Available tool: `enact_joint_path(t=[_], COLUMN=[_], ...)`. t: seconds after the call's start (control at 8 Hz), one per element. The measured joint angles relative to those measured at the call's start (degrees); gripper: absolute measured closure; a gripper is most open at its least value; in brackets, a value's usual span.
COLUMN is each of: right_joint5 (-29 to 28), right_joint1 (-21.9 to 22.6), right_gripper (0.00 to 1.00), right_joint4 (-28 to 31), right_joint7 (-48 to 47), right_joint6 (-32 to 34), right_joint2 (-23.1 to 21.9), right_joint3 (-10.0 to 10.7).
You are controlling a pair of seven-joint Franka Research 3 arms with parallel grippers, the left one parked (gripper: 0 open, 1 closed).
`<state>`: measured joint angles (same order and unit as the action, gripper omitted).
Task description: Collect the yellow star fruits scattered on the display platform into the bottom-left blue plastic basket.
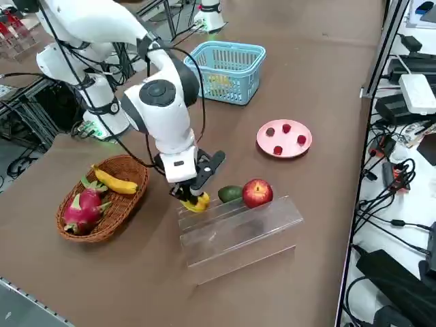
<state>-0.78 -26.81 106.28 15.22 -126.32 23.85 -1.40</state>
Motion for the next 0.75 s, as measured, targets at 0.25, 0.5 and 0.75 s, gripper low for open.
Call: enact_joint_path(t=[0.25,0.5,0.75], right_joint5=[0.0,-1.1,-3.5], right_joint1=[0.4,4.7,17.9], right_gripper=[0.81,0.81,0.81], right_joint4=[-7.2,-12.0,-12.1], right_joint7=[-0.8,-7.6,-25.2], right_joint6=[19.4,35.3,42.4], right_joint2=[-4.0,-10.1,-15.8], right_joint3=[-0.1,-0.7,-1.4])
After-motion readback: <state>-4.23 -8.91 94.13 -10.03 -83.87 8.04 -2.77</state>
